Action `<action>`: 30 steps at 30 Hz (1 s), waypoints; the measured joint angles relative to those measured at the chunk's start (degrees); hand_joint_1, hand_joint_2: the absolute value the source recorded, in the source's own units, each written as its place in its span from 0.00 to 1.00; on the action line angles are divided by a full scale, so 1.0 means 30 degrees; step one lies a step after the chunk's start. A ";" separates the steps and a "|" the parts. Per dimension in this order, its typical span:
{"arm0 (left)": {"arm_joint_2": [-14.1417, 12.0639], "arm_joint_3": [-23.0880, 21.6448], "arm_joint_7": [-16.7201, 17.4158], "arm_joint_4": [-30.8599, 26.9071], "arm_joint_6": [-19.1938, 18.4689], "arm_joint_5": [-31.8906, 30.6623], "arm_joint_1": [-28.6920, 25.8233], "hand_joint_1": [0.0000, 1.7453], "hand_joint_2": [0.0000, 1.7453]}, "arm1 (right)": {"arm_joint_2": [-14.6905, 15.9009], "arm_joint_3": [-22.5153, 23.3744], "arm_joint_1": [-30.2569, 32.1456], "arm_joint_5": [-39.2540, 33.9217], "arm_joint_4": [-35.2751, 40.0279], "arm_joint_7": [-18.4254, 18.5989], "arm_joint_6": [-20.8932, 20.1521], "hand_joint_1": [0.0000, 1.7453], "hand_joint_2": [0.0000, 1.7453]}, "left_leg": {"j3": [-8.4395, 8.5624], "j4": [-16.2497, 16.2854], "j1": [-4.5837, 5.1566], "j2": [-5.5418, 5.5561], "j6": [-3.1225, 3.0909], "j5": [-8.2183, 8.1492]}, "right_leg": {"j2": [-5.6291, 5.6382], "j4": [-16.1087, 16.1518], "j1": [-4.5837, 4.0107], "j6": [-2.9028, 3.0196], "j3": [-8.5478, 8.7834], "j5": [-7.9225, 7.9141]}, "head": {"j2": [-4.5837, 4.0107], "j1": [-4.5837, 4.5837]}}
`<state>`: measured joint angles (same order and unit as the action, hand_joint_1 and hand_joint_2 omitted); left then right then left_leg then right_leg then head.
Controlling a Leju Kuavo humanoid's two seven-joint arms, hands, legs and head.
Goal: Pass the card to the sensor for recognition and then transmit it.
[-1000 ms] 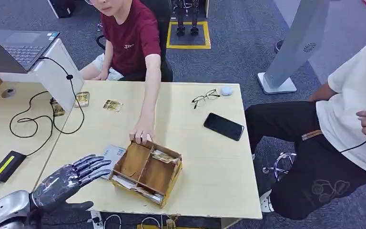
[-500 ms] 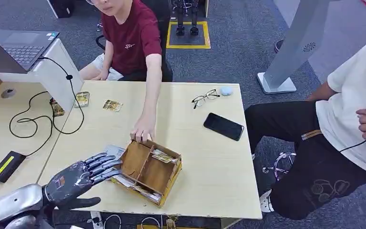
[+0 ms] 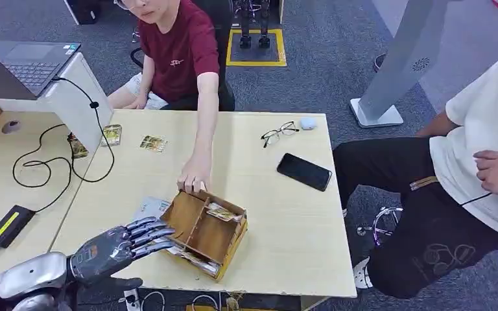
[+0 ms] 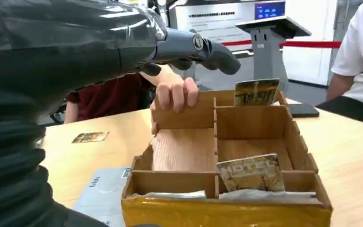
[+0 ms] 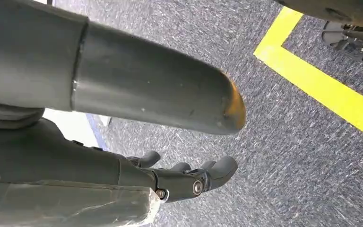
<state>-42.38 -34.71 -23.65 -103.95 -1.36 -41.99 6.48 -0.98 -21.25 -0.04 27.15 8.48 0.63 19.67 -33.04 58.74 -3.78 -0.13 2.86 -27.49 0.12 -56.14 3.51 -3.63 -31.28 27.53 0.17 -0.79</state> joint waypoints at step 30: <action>0.1567 -0.2754 0.1370 0.2688 0.1363 -0.2572 0.1351 0.00 1.00 | 0.0000 -0.0087 -0.0098 0.0087 0.0000 0.0204 -0.0065 0.00 0.00 | 0.0000 0.0002 0.0004 -0.0002 0.0000 0.0000 | 0.0002 0.0001 0.0003 -0.0001 -0.0004 0.0000 | 0.0000 0.0000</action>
<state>-37.68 -42.97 -19.54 -95.89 2.73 -49.70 10.53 -0.98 -21.51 -0.33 27.41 8.48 1.25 19.47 -33.04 58.74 -3.76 -0.14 2.86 -27.49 0.13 -56.14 3.52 -3.63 -31.29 27.53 0.17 -0.79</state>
